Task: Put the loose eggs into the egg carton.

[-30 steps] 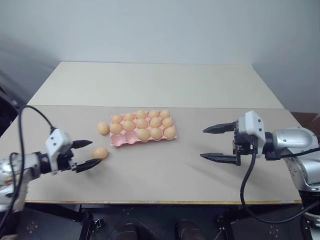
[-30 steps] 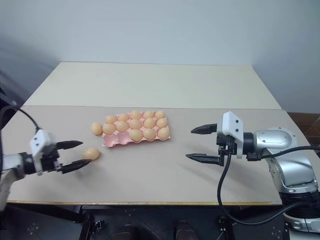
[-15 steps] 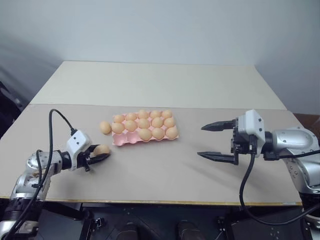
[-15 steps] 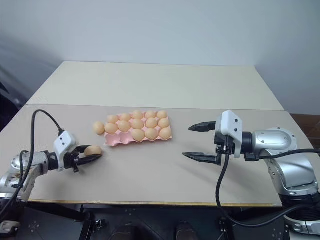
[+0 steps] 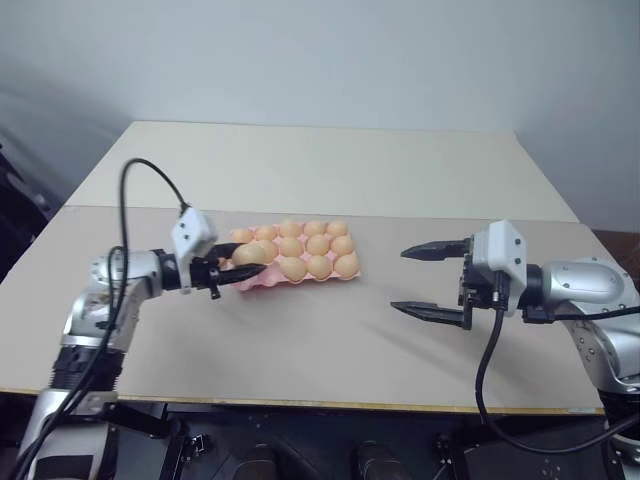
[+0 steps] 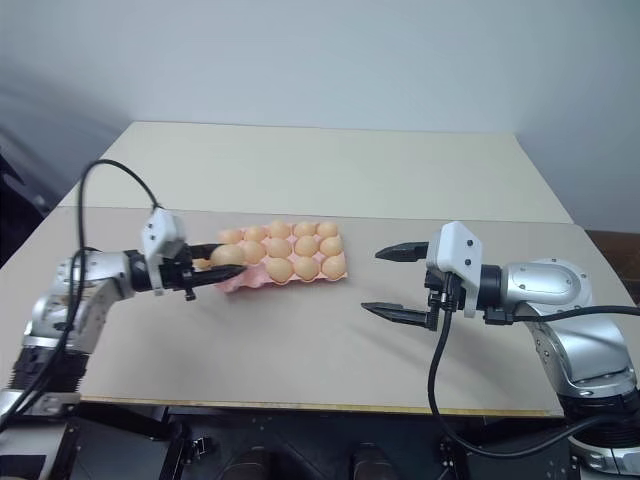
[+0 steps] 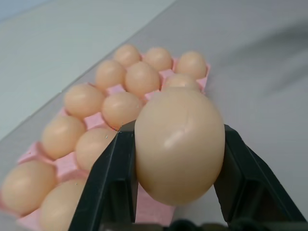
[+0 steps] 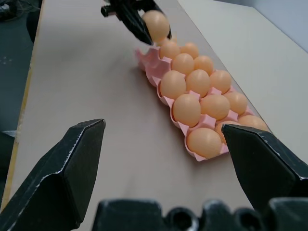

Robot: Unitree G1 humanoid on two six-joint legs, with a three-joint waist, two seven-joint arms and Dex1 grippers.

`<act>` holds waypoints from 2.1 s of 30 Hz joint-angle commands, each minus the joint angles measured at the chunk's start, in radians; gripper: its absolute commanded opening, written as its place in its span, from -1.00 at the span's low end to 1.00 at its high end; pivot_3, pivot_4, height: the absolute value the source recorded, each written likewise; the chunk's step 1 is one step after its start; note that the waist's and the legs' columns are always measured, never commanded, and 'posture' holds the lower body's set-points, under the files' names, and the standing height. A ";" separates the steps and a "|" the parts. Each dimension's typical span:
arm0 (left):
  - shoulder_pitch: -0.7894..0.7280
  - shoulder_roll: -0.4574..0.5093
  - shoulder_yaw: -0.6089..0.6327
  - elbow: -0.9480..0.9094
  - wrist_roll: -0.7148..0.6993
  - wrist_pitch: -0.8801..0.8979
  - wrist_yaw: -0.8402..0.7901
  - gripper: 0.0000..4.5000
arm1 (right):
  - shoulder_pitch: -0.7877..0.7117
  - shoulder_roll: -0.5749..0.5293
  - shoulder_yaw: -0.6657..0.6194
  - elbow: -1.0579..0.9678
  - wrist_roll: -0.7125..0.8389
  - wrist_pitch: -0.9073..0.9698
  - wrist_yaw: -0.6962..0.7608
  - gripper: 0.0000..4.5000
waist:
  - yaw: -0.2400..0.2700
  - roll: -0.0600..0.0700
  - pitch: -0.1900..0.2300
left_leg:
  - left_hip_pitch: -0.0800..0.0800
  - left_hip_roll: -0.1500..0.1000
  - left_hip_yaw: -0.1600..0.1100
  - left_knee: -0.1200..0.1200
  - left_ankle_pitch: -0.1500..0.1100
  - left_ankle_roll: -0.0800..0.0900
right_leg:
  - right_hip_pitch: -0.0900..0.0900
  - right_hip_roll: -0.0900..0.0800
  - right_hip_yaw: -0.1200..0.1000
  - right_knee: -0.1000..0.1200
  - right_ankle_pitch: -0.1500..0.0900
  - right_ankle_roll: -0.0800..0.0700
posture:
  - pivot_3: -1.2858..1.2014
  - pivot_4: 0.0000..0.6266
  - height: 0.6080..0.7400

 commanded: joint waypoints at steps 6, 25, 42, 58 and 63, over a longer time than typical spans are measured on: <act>-0.125 -0.047 -0.043 0.197 0.110 -0.100 0.036 0.23 | 0.023 -0.020 -0.045 -0.092 0.023 0.021 -0.055 1.00 | -0.001 0.000 0.000 | 0.000 0.000 -0.001 0.001 0.000 0.000 | 0.001 0.000 0.000 0.000 0.000 0.000 | 0.03 -0.52 1.00; 0.354 0.285 0.518 -0.291 -0.244 0.140 -0.109 0.98 | 0.001 -0.017 -0.036 -0.022 0.054 -0.006 -0.003 1.00 | -0.019 0.000 0.000 | 0.001 0.001 0.000 0.002 0.000 0.000 | 0.001 0.000 0.000 0.001 0.000 0.000 | 0.03 -0.52 1.00; 0.690 0.224 0.712 -0.479 -0.309 0.182 -0.015 0.98 | -0.030 -0.010 -0.020 0.073 0.048 -0.024 0.073 1.00 | 0.000 0.000 0.000 | 0.001 0.001 0.000 0.001 0.000 0.000 | 0.001 0.000 0.000 0.000 0.000 0.000 | 0.03 -0.52 1.00; 0.052 0.041 0.249 0.003 -0.015 0.241 0.441 0.98 | 0.004 -0.010 -0.047 0.021 0.052 -0.023 0.040 1.00 | 0.000 0.000 0.000 | -0.001 0.000 -0.001 0.002 0.000 0.000 | 0.001 0.000 -0.001 0.000 0.000 0.001 | 0.03 -0.52 1.00; -0.065 -0.025 0.196 0.147 0.049 0.248 0.528 0.98 | 0.034 -0.008 -0.062 -0.006 0.053 -0.023 0.014 1.00 | -0.001 0.000 0.000 | 0.000 0.000 -0.001 0.003 0.000 0.000 | 0.001 0.000 -0.001 0.001 0.000 0.001 | 0.03 -0.52 1.00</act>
